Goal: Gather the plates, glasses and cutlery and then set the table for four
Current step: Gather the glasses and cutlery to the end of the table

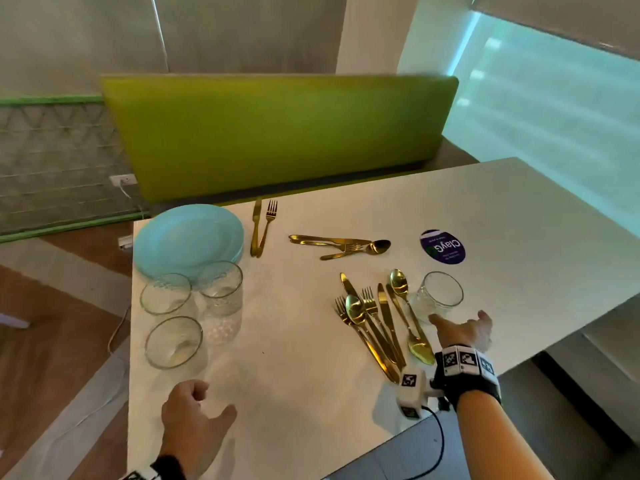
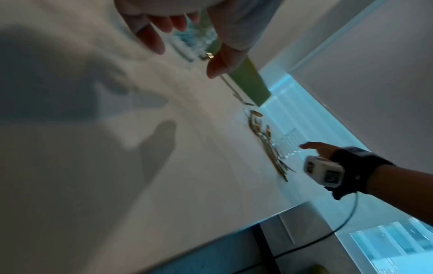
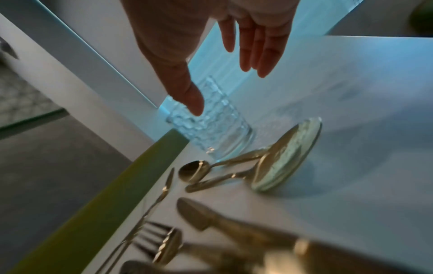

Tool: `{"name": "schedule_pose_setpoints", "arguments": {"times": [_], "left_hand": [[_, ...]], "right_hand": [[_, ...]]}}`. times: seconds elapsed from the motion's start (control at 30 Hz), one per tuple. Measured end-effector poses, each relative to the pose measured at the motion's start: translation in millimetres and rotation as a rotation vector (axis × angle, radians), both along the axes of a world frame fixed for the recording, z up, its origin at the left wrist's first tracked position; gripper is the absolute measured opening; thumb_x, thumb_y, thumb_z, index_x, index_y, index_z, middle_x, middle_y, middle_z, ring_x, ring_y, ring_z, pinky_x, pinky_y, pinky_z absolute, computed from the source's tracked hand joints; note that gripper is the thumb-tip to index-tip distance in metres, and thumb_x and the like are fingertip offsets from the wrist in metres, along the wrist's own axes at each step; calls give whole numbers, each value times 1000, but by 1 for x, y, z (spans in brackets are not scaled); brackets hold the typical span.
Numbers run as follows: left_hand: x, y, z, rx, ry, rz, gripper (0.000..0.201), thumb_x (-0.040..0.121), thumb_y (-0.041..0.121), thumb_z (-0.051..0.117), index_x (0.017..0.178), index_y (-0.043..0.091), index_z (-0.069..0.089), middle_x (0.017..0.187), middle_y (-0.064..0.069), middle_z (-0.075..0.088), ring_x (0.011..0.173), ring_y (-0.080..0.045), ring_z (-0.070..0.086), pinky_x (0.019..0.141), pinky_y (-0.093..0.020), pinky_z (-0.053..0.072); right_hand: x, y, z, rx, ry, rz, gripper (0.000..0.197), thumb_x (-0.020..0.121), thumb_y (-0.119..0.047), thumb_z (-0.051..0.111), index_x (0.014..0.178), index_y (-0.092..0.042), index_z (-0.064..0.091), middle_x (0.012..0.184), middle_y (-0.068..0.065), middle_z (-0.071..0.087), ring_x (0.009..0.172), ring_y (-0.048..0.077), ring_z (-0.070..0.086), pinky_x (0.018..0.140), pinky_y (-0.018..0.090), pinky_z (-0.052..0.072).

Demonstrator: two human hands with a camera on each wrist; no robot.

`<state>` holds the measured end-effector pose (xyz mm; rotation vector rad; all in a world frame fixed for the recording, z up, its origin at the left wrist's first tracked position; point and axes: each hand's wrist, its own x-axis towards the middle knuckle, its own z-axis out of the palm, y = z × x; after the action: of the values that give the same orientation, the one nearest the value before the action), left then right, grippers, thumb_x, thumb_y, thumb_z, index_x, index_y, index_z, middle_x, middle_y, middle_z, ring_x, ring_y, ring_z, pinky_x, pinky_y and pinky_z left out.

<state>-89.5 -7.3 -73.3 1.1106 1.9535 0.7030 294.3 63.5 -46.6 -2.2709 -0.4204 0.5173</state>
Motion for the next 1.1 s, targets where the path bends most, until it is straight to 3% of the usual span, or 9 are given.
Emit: {"name": "schedule_pose_setpoints", "arguments": {"times": [0.07,0.23,0.5,0.67,0.87,0.93,1.0,1.1], "left_hand": [[14,7,5,64,-41,-62,40,66,2,77,92,8,48,91,-10,52,88,-30,49,74,-33,37],[42,36,21,203,-69,-189,31,73,1,71,93,12,51,84,3,49,77,-20,45,61,-18,35],[59,70,31,286,-50,-199,29,74,1,67,86,21,49,82,12,50,71,-8,45,59,-14,35],[57,78,35,280,-58,-205,37,75,2,65,76,33,44,82,11,52,72,-6,48,61,-14,37],[49,89,56,325,-110,-187,34,78,3,64,76,31,45,81,13,53,67,-5,50,56,-6,39],[41,95,63,346,-123,-170,31,80,4,63,76,30,46,80,12,53,67,-6,51,58,-8,39],[30,100,69,362,-152,-141,29,80,5,63,76,29,47,80,10,55,69,-10,52,63,-19,42],[13,107,80,411,-192,-65,26,79,6,64,76,28,49,78,7,57,70,-16,54,69,-29,45]], "right_hand": [[15,8,-7,-44,40,88,100,67,-23,83,146,-12,22,146,12,38,136,32,32,112,43,31],[30,20,-21,-49,101,210,92,65,-20,84,141,-20,31,140,14,44,127,36,43,104,44,39],[36,33,-33,35,81,238,95,59,-15,88,138,-23,34,136,7,51,125,30,48,103,42,40],[33,36,-31,22,32,251,83,58,-16,88,126,-20,41,127,6,58,117,29,53,100,45,43],[-6,40,24,169,-64,351,79,60,-15,87,126,-14,43,121,8,60,111,26,56,93,31,42],[-33,44,42,209,-76,484,80,58,-14,88,125,-14,44,115,5,60,106,22,57,96,33,44],[-68,46,50,240,-45,618,79,54,-11,89,121,-15,47,108,0,59,100,19,57,93,35,48],[-134,39,42,169,56,852,79,53,-14,90,119,-15,48,101,-5,56,96,15,57,86,28,48]]}}
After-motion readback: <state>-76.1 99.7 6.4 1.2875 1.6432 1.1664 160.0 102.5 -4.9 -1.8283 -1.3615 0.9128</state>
